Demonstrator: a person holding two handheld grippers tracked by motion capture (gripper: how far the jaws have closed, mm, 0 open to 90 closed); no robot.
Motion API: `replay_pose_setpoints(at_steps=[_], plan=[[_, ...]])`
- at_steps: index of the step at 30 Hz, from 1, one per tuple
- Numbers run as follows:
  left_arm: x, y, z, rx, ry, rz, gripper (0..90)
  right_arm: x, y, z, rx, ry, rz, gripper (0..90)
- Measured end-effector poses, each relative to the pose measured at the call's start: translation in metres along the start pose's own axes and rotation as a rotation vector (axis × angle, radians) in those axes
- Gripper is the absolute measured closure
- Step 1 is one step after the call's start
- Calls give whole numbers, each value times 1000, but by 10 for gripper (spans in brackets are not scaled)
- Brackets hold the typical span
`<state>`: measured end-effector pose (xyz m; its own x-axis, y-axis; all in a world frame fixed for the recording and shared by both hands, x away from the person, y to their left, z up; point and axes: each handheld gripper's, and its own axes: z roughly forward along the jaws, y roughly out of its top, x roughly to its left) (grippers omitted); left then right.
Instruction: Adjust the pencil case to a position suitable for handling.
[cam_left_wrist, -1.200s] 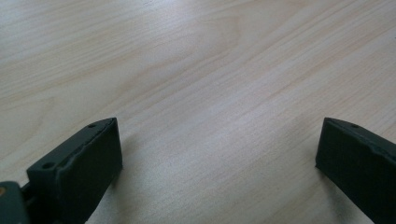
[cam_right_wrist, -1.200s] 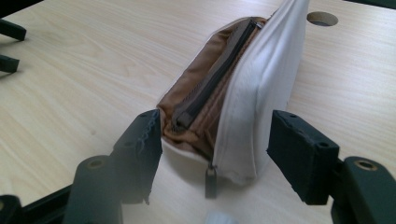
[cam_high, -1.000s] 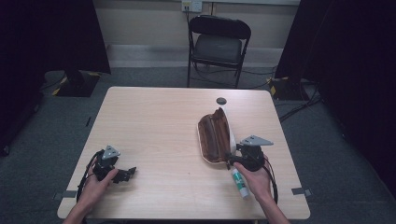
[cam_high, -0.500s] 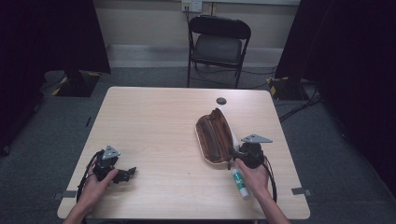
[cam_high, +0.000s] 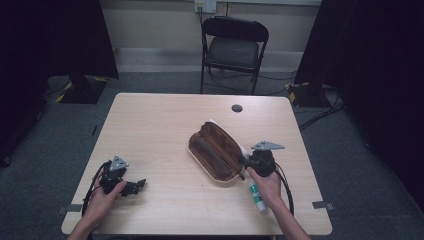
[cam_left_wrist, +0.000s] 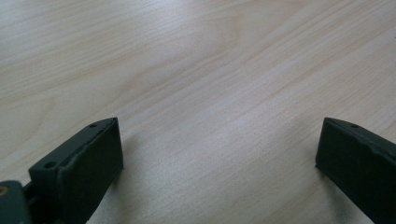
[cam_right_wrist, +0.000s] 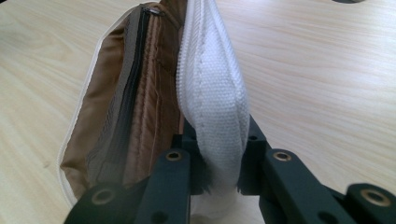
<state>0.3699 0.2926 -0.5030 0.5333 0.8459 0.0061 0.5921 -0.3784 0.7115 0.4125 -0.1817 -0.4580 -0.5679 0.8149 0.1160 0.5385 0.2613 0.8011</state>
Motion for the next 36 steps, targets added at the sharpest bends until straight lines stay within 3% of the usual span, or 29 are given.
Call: replay_pose_setpoints(at_steps=[5,6,9,11,14,15,18,21,23,25,28,36], plan=[[0,0,0,0,0,0,3,6,0,3,-5,61,-43,787],[0,0,0,0,0,0,3,9,0,5,-7,91,-65,792],[0,0,0,0,0,1,3,12,0,7,-8,109,-73,795],[0,0,0,0,0,-1,3,19,1,8,-7,161,-105,797],[0,0,0,0,0,0,3,23,1,9,-9,193,-127,797],[0,0,0,0,0,0,3,26,1,10,-11,232,-150,798],[0,0,0,2,0,3,3,29,2,11,-9,250,-161,795],[0,0,0,0,-2,6,3,30,2,11,-12,232,-163,759],[0,0,0,1,-3,7,3,31,3,9,-15,186,-168,692],[0,0,0,0,-3,7,3,31,2,8,-17,179,-158,676],[0,0,0,1,-3,8,3,31,-1,0,-9,132,-167,594],[0,0,0,-2,-4,4,3,31,-8,-8,6,78,-166,574]])
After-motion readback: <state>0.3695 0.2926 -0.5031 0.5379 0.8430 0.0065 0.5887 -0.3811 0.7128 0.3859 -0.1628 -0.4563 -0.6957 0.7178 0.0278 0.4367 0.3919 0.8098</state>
